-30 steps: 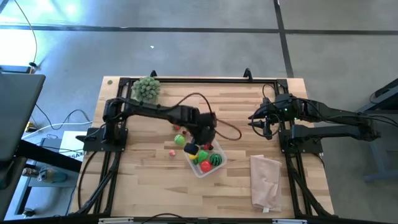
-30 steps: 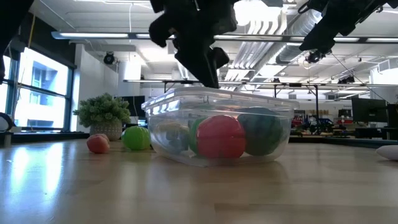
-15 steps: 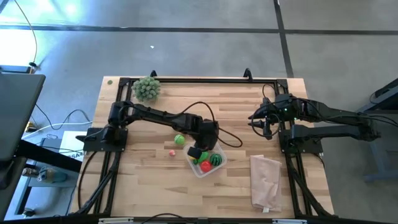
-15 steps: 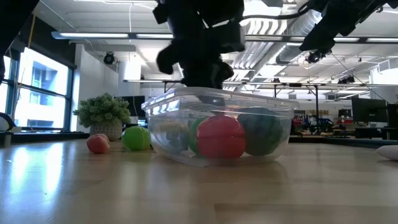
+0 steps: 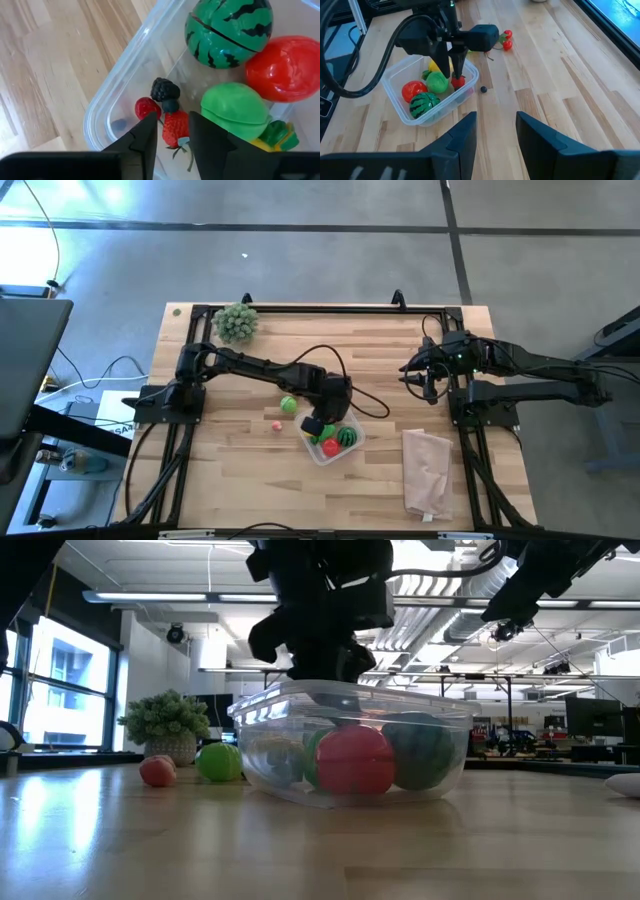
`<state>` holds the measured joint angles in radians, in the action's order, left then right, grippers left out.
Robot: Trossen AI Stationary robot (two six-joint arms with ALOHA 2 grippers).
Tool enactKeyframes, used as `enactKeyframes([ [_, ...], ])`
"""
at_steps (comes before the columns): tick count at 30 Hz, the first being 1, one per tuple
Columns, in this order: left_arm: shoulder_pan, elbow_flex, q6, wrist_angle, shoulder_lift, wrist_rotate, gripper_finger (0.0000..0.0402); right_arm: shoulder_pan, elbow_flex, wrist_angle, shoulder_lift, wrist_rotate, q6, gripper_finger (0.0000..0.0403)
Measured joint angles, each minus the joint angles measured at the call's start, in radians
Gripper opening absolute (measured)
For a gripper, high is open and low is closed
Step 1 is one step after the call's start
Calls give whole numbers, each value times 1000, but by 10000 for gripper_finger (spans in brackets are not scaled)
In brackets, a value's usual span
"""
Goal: Pick and placing Produce into tupperware
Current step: Put the red cherry into the transparent bin
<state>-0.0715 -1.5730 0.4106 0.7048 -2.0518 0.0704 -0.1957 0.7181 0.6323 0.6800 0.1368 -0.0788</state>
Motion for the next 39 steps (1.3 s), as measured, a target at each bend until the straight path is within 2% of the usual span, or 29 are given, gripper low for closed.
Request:
enactKeyframes([
  [4, 0, 0, -37, 4, 3, -12, 113, 0, 0, 0, 0, 0, 0, 129],
  [12, 0, -14, -114, 144, 68, -75, 111, 0, 0, 3, 0, 0, 0, 129],
  [20, -32, -15, -183, 298, 166, -214, 111, 0, 0, 3, 0, 0, 0, 129],
  [23, -85, -15, -198, 330, 189, -189, 111, 0, 0, 4, 0, 0, 0, 129],
  [29, -242, 72, -129, 316, 188, -23, 111, 0, 0, 3, 0, 0, 0, 129],
  [35, -366, 190, -130, 250, 186, -29, 111, 0, 0, 3, 0, 0, 0, 129],
  [39, -401, 226, -94, 167, 186, -10, 111, 0, 0, 3, 0, 0, 0, 129],
])
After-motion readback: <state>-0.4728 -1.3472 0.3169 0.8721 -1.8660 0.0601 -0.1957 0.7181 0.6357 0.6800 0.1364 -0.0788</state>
